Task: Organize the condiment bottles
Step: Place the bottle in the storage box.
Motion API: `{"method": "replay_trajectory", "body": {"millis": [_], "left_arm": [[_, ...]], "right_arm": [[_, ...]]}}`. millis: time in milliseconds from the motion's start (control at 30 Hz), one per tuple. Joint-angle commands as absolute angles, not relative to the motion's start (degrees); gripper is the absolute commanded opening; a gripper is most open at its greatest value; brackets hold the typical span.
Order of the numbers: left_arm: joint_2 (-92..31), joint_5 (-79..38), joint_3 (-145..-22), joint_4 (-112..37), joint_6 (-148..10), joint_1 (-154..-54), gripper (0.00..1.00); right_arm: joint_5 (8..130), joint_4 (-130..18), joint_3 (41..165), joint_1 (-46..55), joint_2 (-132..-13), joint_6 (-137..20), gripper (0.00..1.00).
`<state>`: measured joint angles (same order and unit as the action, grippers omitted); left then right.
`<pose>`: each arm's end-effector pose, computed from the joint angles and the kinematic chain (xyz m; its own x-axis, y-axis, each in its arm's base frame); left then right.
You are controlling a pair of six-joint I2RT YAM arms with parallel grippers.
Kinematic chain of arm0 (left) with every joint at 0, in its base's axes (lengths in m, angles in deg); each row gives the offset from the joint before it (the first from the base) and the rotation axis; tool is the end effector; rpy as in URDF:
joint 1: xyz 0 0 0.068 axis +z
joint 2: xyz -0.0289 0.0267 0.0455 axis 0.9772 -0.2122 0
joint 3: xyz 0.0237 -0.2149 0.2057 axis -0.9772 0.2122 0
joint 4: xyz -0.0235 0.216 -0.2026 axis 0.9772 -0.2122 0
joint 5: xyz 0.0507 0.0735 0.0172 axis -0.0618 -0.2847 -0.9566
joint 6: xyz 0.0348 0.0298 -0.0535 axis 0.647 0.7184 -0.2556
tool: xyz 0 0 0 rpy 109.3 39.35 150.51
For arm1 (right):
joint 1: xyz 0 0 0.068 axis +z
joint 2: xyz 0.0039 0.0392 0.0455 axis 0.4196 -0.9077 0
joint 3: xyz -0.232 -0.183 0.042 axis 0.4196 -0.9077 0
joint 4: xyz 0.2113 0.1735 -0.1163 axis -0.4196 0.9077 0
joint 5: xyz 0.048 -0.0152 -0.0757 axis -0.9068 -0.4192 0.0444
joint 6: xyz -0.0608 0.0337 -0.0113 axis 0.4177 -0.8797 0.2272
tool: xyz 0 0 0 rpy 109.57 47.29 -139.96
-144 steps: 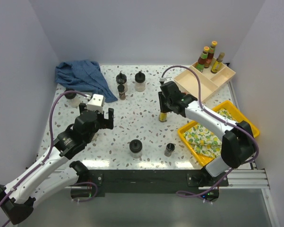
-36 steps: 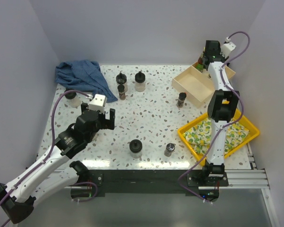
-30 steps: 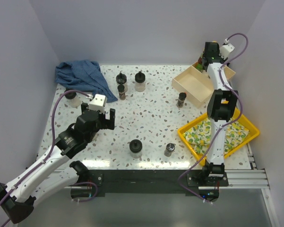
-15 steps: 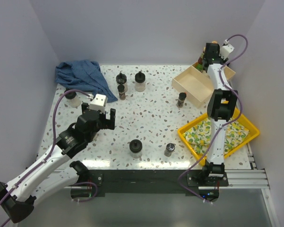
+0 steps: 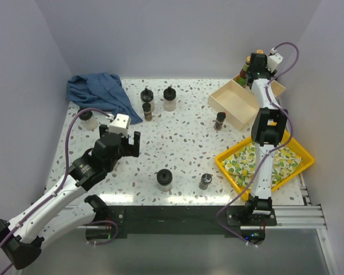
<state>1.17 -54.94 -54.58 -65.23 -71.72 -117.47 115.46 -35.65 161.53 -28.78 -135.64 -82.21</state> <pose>0.1753 -0.1126 0.3154 -0.3981 0.0411 -0.9164 0.1748 0.9841 -0.0318 0.6416 -0.0805 0.2340 -0.1430 0.4088 -0.9014 0.7674 0.6209 0.1599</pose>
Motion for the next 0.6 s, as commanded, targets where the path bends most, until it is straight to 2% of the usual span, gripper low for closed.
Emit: {"method": "replay_trajectory", "body": {"millis": [0, 267, 500, 567], "left_arm": [[1.2, -56.2, -54.4, -62.4, -72.3, -117.4, 0.99], [1.7, -56.1, -54.4, -62.4, -72.3, -117.4, 1.0], [2.0, -55.4, -54.3, -62.5, -72.4, -117.4, 1.0], [2.2, -55.3, -54.3, -62.6, -72.4, -117.4, 1.0]], "right_arm": [[114.5, -40.1, 162.6, -29.0, -134.1, -80.3, 0.5], [110.3, -42.8, 152.7, -28.8, -127.1, -80.2, 0.59], [105.0, -49.7, 138.4, -28.4, -118.2, -80.7, 0.82], [104.2, -49.5, 136.5, -28.4, -116.5, -80.4, 0.85]]}}
